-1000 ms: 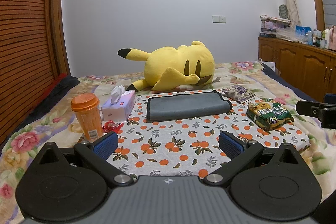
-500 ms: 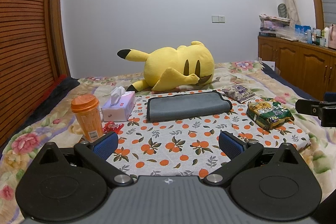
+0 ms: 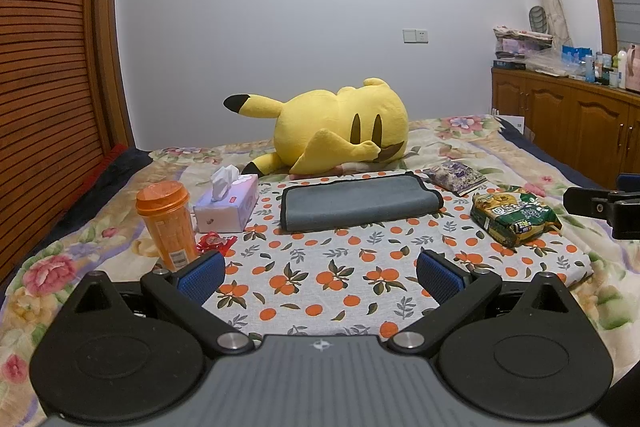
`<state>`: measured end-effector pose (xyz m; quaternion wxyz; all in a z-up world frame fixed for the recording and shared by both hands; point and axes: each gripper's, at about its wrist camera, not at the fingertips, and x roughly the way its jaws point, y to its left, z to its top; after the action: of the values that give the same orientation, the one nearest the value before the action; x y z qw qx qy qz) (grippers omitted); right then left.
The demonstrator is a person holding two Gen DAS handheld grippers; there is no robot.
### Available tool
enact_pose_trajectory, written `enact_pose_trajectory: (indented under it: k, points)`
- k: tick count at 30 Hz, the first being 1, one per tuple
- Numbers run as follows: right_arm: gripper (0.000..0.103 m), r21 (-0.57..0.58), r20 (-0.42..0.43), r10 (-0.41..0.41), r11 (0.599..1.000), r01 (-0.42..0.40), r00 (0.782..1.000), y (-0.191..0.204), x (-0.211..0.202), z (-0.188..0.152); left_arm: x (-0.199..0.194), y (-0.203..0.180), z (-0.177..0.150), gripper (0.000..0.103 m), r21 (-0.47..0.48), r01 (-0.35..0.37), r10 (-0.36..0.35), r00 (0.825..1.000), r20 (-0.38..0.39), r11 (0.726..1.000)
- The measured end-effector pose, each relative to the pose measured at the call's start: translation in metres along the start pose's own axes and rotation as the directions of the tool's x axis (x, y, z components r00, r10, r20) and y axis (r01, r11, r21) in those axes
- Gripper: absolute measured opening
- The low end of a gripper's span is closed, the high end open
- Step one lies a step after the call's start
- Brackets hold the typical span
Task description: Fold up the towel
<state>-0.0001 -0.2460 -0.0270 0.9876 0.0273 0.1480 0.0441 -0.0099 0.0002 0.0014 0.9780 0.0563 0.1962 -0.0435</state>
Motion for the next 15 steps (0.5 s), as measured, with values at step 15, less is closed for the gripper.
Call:
enact_pose_trajectory:
  k: [15]
  points:
    - [0.103,0.001,0.001,0.000,1.000,0.000,1.000,-0.0005,0.0000,0.0001,0.0006,0.0010,0.0001,0.103,0.002,-0.002,0.002,1.000,0.003,1.000]
